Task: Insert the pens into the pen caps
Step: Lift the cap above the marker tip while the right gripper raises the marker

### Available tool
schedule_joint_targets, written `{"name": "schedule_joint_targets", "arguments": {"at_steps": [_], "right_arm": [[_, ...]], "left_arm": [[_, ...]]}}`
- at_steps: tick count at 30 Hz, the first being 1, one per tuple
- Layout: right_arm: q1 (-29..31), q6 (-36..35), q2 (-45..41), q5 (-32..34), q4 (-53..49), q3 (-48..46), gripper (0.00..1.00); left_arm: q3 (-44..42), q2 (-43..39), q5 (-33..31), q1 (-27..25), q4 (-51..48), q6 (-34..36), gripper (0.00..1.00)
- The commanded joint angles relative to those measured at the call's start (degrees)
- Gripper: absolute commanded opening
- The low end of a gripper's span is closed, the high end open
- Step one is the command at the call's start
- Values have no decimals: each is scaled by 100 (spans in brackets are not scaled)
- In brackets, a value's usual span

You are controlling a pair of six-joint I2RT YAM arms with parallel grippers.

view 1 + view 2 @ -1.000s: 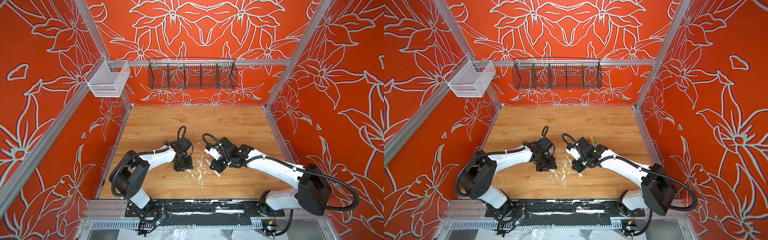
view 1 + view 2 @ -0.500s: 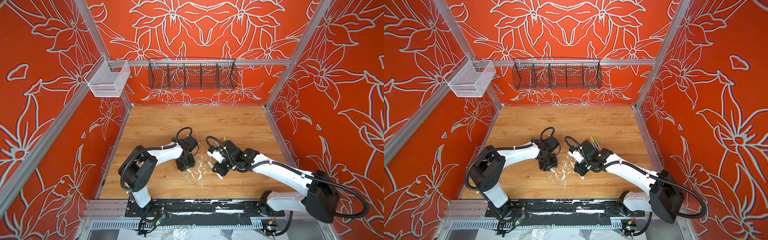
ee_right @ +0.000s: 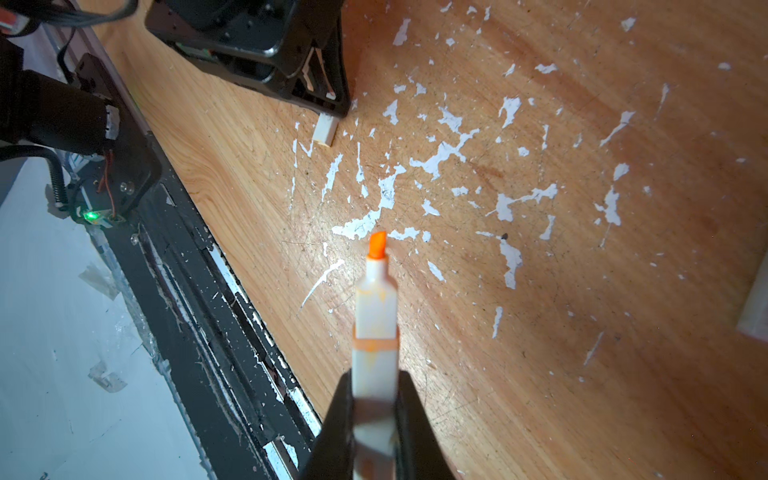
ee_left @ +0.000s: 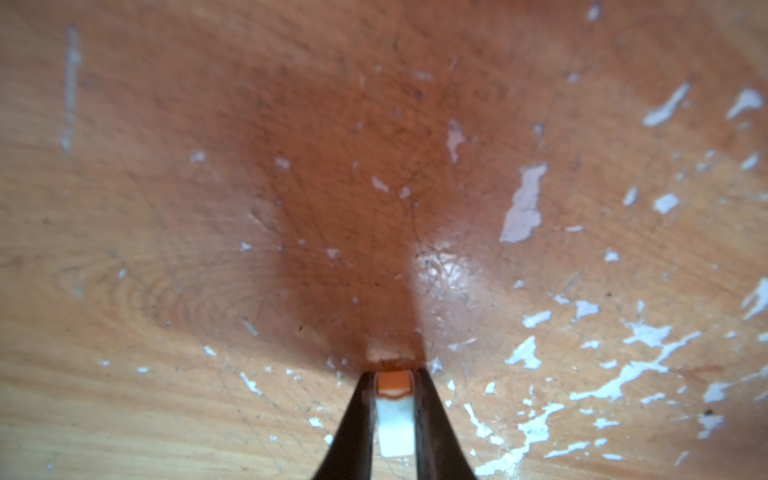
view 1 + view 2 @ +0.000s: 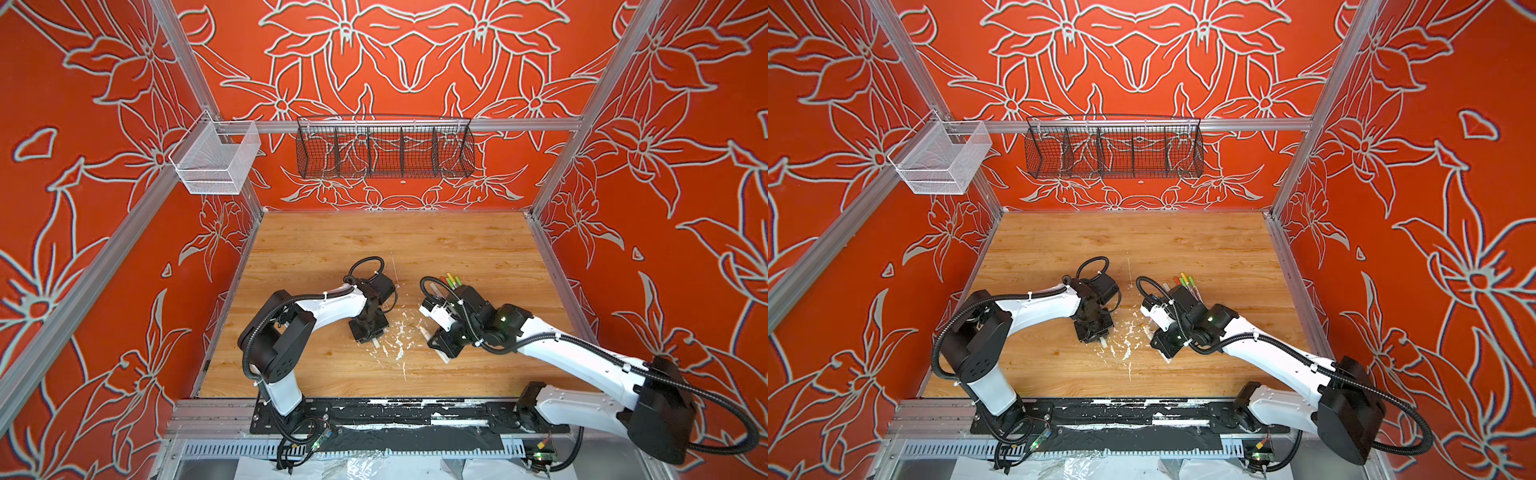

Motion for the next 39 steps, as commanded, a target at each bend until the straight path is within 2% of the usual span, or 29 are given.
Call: {"name": "schedule_joint_targets", "arguments": {"at_steps": [1, 4, 9, 13, 20, 27, 33, 39], "right_arm": [[30, -41, 53, -190, 27, -22, 0], [37, -48, 97, -261, 42, 30, 0], [34, 34, 317, -446, 284, 57, 0], [32, 165, 586, -563, 549, 176, 0], [37, 510, 989, -934, 1548, 284, 0], [164, 605, 1675, -1859, 2584, 607, 0], [477, 815, 2274, -2462, 3483, 948, 0], [568, 960, 2320, -2660, 3930, 929, 0]], "left_arm": [[-391, 440, -330, -67, 574, 162, 10], [-338, 312, -384, -67, 663, 498, 2], [-386, -214, -450, -37, 1032, 1179, 1], [-439, -724, -263, 244, 1274, 1831, 0], [-1059, -2209, 881, 1065, 2073, 3057, 0], [-1792, -3944, 2096, 1864, 2715, 3846, 0], [-2370, -4915, 3254, 2280, 4130, 3423, 0], [-2488, -5193, 3646, 2507, 4511, 3308, 0]]}}
